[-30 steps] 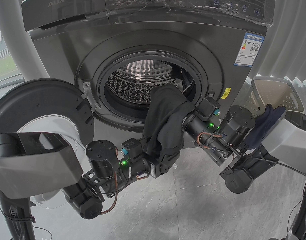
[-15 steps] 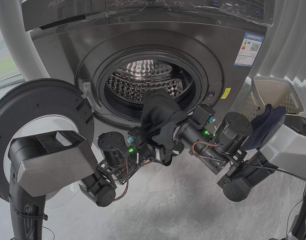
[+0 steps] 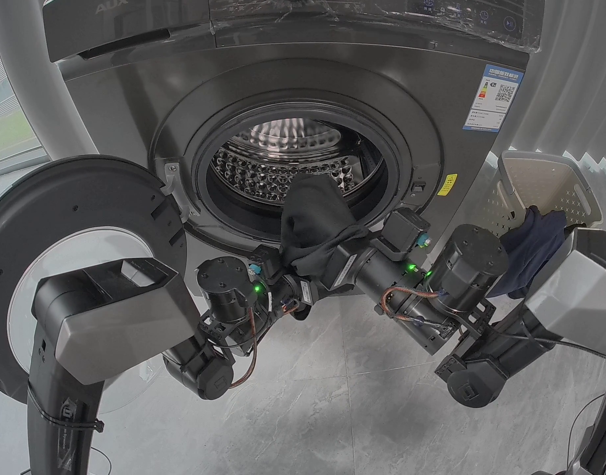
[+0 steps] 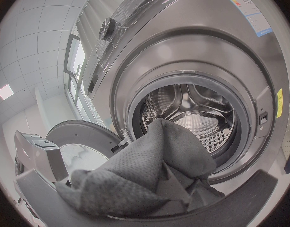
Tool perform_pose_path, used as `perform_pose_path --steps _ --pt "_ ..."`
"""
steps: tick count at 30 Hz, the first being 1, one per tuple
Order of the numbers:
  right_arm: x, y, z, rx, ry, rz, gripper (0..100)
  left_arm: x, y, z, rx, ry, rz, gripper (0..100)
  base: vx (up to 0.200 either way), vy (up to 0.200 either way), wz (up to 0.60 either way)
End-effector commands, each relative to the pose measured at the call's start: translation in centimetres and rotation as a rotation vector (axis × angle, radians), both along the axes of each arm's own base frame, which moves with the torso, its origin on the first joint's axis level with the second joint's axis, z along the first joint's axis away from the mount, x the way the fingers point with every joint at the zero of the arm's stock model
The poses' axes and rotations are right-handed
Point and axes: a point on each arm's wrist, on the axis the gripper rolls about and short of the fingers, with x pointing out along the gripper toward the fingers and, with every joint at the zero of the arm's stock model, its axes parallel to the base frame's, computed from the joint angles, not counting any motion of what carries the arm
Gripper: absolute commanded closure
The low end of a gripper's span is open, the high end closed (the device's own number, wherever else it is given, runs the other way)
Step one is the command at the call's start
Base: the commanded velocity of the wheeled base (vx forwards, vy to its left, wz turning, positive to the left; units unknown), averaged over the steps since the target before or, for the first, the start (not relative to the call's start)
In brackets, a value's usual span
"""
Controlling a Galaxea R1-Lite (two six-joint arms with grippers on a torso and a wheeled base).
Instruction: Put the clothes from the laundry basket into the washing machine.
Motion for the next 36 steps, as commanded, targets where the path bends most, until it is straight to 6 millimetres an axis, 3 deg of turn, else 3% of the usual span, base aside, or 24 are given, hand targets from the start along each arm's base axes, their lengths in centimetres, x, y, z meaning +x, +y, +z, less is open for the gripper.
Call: perform_pose_path --steps 1,6,10,16,21,27,28,29,35,36 --pt "0.1 -0.2 0.2 0.004 -0.005 -0.007 100 0.0 0.0 -0.2 0.000 0.003 0.005 100 0.000 0.000 0.00" --pt "0.7 -1.8 0.7 0.008 -0.008 -0.047 100 0.5 0.8 0.4 -0.011 -0.008 0.026 100 0.000 0.000 0.00" --pt "1.8 -3.9 -0.5 -0.020 0.032 -0.106 100 0.3 2.0 3.5 -0.075 -0.050 0.062 100 0.000 0.000 0.00" --pt "1.9 -4.5 -2.4 -0.069 0.088 -0.126 100 -0.9 2.6 6.9 -0.118 -0.104 0.061 100 0.000 0.000 0.00" --pt "1.8 -4.2 -3.8 -0.099 0.121 -0.115 100 -2.3 2.9 7.8 -0.119 -0.104 0.049 100 0.000 0.000 0.00" --pt "1.8 -3.9 -3.4 -0.087 0.107 -0.107 100 -2.8 3.1 7.6 -0.109 -0.090 0.043 100 0.000 0.000 0.00" --pt "1.7 -3.9 -3.3 -0.087 0.107 -0.106 0 -3.0 3.2 7.8 -0.111 -0.092 0.043 100 0.000 0.000 0.00" --pt "1.6 -4.0 -3.4 -0.090 0.108 -0.106 0 -3.0 3.2 7.8 -0.111 -0.092 0.043 100 0.000 0.000 0.00" --pt "-3.7 -6.7 -5.4 -0.277 0.191 -0.003 0 -6.8 5.3 9.0 -0.087 -0.056 0.040 100 0.000 0.000 0.00" --pt "-3.7 -6.7 -5.4 -0.277 0.191 -0.003 0 -6.8 5.3 9.0 -0.087 -0.056 0.040 100 0.000 0.000 0.00"
